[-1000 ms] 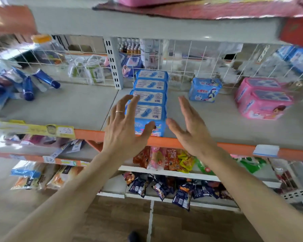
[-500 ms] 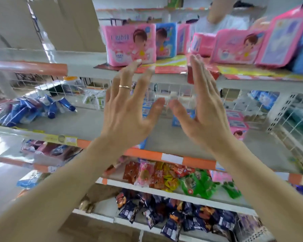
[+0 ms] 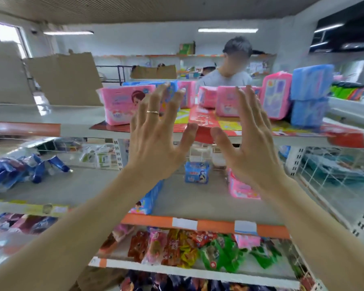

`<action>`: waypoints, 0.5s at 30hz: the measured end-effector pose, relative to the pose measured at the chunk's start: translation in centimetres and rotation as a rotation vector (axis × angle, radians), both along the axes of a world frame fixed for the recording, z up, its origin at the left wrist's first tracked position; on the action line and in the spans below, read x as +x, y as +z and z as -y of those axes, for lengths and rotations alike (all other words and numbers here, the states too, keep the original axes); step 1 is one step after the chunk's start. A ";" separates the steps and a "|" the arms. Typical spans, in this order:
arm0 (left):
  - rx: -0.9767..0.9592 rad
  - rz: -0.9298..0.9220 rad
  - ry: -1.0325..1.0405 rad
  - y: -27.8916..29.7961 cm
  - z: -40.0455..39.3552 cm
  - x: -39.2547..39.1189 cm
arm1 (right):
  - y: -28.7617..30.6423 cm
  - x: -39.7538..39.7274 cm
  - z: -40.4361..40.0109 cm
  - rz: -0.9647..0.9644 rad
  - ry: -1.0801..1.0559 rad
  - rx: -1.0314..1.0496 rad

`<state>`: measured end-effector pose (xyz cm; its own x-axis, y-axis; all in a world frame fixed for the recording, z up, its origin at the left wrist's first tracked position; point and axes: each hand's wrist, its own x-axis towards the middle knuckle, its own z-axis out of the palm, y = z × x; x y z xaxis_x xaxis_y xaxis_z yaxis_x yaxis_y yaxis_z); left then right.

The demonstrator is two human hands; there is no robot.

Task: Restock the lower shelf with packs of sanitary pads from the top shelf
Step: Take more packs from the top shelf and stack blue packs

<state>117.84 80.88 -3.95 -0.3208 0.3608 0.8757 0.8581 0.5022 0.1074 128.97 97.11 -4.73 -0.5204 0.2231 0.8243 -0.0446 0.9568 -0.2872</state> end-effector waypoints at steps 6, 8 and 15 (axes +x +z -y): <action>-0.002 -0.010 -0.015 0.0 0.4 -2.2 | 1.0 -2.1 -0.1 0.016 -0.033 0.009; 0.001 0.009 0.005 0.4 1.5 -3.7 | 1.5 -3.9 0.6 0.020 -0.027 0.014; 0.019 0.082 0.128 1.2 6.8 -11.3 | 2.5 -11.8 4.6 0.090 0.024 0.045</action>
<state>106.57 74.09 -2.71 -0.4338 0.2961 0.8510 0.7754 0.6038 0.1852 117.14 92.51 -2.21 -0.5976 0.1730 0.7829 -0.0438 0.9679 -0.2474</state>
